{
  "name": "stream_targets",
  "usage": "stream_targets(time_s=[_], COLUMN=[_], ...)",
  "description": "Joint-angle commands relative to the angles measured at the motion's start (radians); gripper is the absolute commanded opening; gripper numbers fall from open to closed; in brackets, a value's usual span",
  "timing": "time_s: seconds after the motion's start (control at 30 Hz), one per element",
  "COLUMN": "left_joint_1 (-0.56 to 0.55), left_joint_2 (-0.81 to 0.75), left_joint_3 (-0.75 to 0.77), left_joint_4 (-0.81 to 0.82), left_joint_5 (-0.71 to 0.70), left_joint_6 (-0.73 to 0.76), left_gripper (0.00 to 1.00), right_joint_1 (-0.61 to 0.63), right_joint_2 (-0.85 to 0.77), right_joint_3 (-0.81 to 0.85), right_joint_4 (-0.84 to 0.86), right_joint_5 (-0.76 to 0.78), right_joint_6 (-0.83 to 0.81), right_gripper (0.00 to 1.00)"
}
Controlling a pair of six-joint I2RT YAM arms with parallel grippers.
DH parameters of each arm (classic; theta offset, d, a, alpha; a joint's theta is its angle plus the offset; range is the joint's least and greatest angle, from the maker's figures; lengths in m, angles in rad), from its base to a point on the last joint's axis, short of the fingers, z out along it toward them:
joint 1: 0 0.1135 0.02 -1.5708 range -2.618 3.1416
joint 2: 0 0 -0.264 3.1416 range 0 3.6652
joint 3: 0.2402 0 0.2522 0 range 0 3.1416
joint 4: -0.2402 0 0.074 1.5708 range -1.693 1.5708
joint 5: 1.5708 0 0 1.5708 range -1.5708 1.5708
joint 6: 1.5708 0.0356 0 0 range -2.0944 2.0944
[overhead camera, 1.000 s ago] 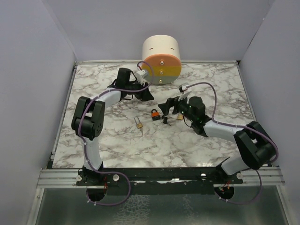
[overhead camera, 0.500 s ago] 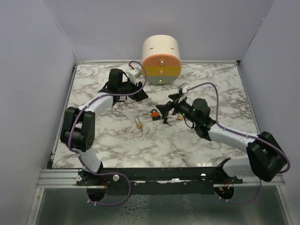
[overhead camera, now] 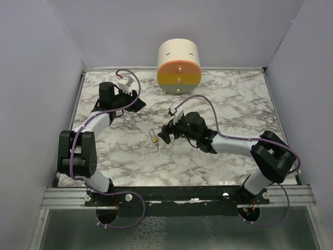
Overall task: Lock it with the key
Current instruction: Place the key at the center of the board, then pick up the lock from the center of the board.
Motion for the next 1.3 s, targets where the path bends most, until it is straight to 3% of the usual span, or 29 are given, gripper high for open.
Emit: stream_targets(time_s=[0.0,0.33,1.27], left_joint_1=[-0.005,-0.002,0.064], left_joint_2=[-0.022,-0.012,-0.019], left_joint_3=[-0.013,-0.025,-0.054], left_joint_4=[0.069,0.059,0.109], left_joint_5=[0.018,0.014,0.049], left_joint_6=[-0.035,-0.016,-0.046], left_gripper=[0.52,0.52,0.53], right_joint_1=[0.031,0.040,0.040], right_joint_2=[0.082,0.273,0.487], right_joint_3=[0.080,0.203,0.363], right_joint_4=[-0.085,-0.086,-0.126], right_joint_5=[0.030,0.022,0.057], right_joint_6=[-0.008,0.025,0.008], right_gripper=[0.88,0.48,0.39])
